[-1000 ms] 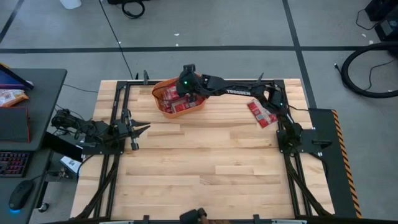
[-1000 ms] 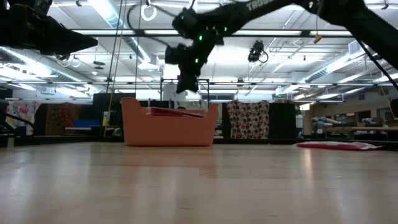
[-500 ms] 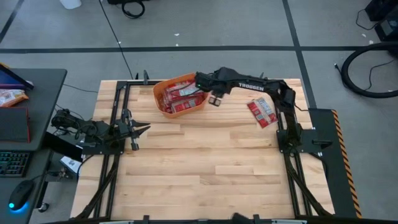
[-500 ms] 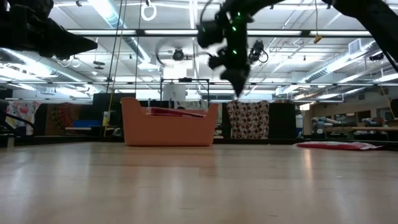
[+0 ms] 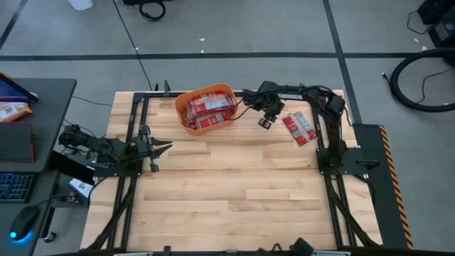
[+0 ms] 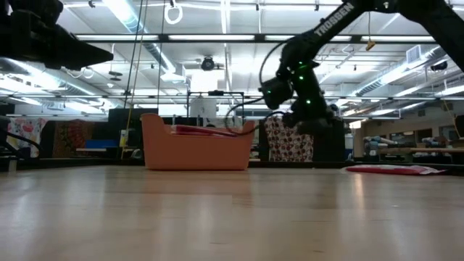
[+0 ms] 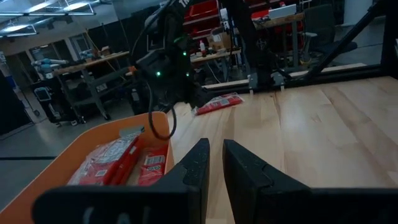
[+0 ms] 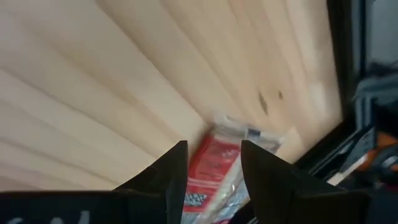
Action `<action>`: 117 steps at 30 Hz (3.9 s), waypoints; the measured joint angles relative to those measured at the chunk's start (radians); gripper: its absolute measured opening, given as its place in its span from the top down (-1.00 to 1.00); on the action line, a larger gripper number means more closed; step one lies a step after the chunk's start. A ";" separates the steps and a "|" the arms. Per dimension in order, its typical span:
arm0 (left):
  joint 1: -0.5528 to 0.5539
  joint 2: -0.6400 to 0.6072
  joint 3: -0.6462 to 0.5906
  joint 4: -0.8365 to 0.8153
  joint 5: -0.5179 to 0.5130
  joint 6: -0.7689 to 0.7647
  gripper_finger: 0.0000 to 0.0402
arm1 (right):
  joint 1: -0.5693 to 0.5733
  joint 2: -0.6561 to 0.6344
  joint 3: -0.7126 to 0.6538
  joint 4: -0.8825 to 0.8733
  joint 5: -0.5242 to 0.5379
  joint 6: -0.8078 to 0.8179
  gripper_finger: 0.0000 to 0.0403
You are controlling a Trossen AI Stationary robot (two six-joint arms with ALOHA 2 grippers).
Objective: Sort popcorn bags into baskets
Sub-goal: Put the red popcorn bag into the orange bin
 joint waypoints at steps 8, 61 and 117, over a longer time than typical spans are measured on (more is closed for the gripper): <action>0.000 0.000 0.000 -0.007 0.000 0.000 0.75 | -0.132 -0.144 -0.210 0.064 -0.122 0.029 0.23; 0.000 0.000 0.000 -0.005 0.000 -0.018 0.75 | 0.063 -0.359 -0.553 0.305 -0.202 0.060 0.98; 0.000 0.000 0.000 -0.005 0.000 -0.018 0.75 | 0.169 -0.387 -0.556 0.334 -0.083 0.036 0.98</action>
